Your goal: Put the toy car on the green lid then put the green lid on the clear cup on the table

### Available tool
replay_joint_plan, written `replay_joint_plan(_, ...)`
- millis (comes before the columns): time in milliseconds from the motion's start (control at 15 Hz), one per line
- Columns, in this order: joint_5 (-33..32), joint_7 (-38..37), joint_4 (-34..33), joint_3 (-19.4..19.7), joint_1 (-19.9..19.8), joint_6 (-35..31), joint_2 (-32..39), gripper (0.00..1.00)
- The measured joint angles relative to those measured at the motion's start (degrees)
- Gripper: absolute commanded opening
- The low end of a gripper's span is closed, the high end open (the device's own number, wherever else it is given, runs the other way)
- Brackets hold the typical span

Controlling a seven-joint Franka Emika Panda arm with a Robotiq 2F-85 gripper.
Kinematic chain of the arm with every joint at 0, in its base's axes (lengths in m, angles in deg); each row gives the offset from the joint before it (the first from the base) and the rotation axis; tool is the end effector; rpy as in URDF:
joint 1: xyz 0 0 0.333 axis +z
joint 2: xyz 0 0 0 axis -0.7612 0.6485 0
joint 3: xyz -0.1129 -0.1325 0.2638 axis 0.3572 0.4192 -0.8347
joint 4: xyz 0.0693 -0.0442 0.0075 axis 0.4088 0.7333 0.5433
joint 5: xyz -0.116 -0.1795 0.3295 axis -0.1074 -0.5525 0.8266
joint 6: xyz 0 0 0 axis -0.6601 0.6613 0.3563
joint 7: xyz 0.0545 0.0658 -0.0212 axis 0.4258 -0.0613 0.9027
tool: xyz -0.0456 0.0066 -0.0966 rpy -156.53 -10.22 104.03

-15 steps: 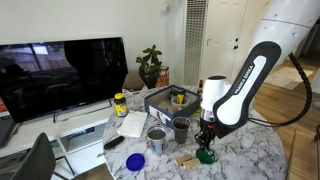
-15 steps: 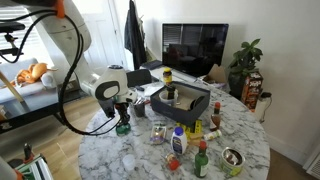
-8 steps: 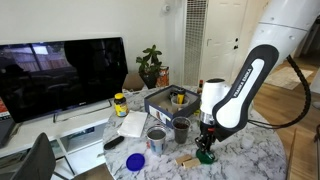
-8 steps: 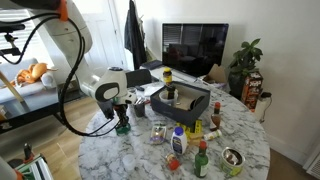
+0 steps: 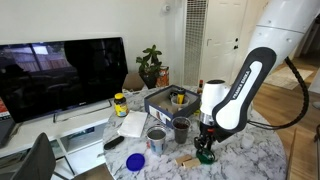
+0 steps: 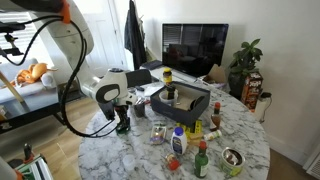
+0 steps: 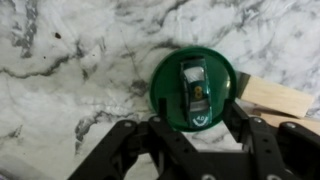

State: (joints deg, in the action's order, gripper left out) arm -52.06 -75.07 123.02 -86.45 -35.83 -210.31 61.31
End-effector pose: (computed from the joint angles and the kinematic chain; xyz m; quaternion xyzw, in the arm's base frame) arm 0.4495 0.1498 0.1113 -0.9940 0.0972 0.0140 0.0483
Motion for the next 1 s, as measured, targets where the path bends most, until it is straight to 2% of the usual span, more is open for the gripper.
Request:
replay_joint_plan(67,0.00,0.00,0.02,-0.10,-0.04,0.00,-0.02,0.99)
replay_joint_plan(267,0.01,0.41,0.70,-0.36,-0.56,0.00,-0.66,1.00)
replay_joint_plan(400,0.34,2.43,1.91,-1.98,-2.64,-0.32,-1.44,1.00)
replay_joint_plan(800,1.18,12.08,6.13,-9.72,-13.57,-7.15,-1.63,1.00)
replay_joint_plan(1000,0.54,17.40,6.65,-13.25,-19.44,-7.81,-1.04,1.00)
